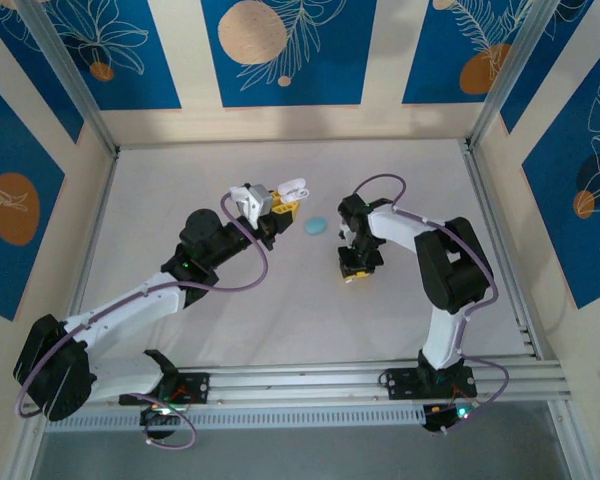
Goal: Insert wireless bluetooth earbuds into charging case
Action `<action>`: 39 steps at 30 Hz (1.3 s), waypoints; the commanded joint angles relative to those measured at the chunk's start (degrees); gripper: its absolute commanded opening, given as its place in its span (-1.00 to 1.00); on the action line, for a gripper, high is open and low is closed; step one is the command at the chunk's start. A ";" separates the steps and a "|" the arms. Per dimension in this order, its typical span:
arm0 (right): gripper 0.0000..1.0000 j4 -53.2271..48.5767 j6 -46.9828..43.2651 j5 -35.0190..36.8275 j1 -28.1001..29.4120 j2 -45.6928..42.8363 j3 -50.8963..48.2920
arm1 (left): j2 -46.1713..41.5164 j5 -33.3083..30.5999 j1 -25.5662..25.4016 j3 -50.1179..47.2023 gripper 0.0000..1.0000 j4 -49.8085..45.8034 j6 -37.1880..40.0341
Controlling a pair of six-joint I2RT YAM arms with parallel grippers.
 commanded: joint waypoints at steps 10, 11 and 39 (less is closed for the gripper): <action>-0.36 0.44 3.30 -2.73 -3.31 -7.27 -7.41 | -1.45 0.05 -0.57 -0.04 -0.57 0.89 0.59; -0.36 0.11 3.54 -2.75 -3.17 -7.52 -7.97 | -1.41 0.12 -0.60 -0.04 -0.57 0.91 0.51; -0.36 8.62 1.60 -11.39 -7.44 -6.92 -8.30 | -1.01 -0.32 -0.60 -0.04 -0.54 1.12 0.41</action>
